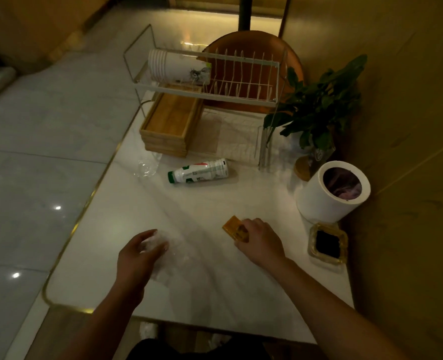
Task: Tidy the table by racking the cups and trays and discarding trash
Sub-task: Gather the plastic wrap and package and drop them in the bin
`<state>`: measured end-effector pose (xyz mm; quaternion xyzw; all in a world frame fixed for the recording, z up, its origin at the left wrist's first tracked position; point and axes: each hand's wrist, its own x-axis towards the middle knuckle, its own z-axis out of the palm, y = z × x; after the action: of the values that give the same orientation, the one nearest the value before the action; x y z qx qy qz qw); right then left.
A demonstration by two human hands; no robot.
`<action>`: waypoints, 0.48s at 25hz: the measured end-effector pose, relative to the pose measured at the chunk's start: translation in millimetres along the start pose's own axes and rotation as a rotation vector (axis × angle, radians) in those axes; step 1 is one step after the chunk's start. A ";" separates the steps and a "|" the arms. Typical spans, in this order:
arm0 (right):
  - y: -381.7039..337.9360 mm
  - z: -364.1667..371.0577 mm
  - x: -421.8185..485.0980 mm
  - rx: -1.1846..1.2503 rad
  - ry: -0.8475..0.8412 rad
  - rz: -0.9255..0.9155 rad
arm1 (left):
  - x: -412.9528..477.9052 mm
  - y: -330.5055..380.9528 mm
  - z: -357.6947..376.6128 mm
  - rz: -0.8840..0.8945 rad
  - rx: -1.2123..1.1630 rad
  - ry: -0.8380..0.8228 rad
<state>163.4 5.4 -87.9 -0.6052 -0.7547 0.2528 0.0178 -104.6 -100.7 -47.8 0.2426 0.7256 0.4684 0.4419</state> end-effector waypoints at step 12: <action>-159.5 28.5 -71.7 -0.090 -0.088 -0.234 | -53.6 -34.3 -156.1 0.063 -0.104 0.128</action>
<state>28.8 -93.2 -28.4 -0.5015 -0.8308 0.2411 -0.0130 -211.7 -229.7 -29.7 0.2115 0.7191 0.5336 0.3917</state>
